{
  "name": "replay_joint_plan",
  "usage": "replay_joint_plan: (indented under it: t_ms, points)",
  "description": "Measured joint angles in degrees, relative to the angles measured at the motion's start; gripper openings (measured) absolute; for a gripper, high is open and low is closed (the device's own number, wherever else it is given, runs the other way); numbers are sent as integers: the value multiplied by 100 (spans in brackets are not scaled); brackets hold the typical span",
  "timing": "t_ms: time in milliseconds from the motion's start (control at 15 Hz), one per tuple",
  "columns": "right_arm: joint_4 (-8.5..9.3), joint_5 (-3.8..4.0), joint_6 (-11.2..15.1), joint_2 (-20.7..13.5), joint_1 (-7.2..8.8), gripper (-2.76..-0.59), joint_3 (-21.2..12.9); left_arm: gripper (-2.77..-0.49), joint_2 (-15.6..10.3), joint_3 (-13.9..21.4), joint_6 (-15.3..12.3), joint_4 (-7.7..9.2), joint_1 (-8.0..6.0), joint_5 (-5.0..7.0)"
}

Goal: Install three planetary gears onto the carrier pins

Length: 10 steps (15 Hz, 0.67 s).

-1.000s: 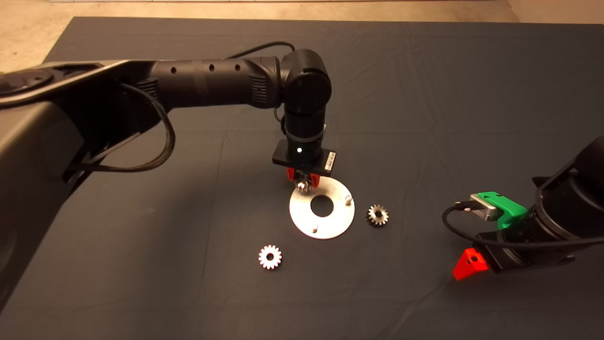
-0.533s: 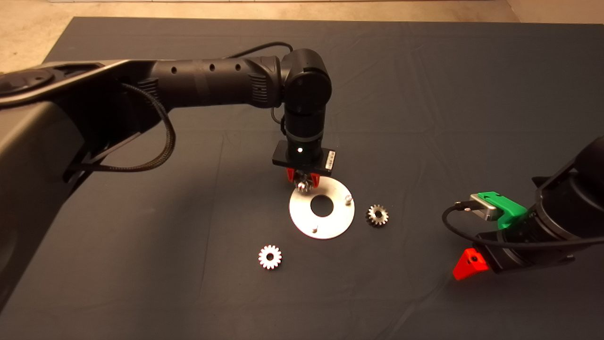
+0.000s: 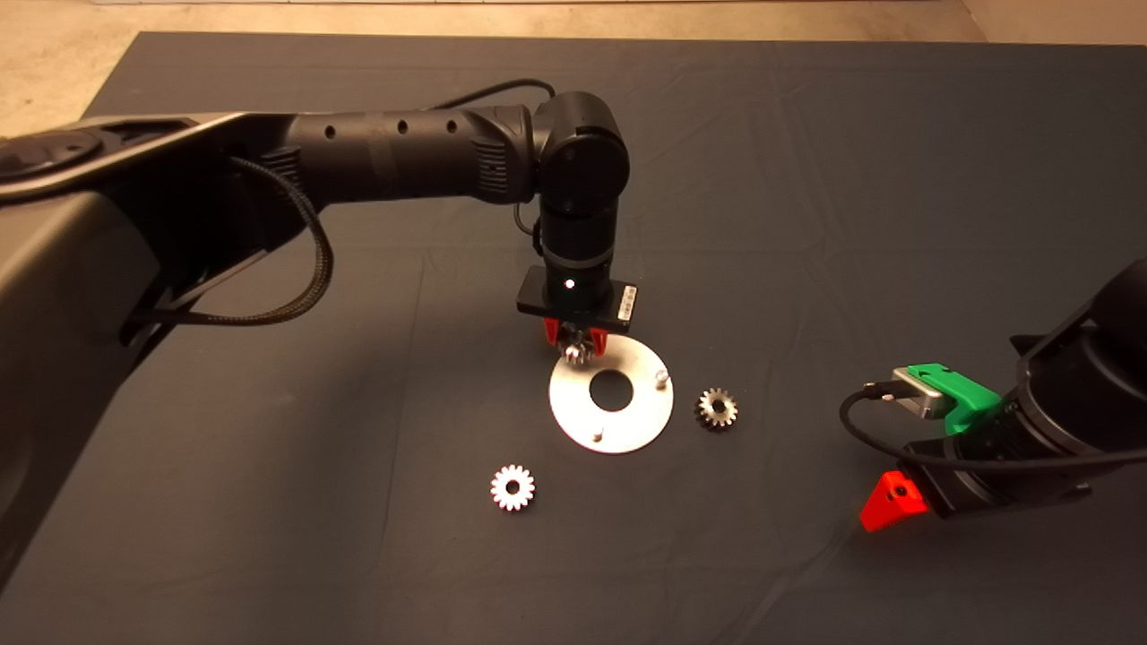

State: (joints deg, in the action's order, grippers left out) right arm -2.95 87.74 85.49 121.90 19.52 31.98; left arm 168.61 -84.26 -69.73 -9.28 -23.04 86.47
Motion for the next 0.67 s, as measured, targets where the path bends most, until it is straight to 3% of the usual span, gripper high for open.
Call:
replay_joint_plan:
  t_ms: [667]
  points:
    - [-1,0,0,0,0,-60,0,-237,0,0,9,2,-2,2]
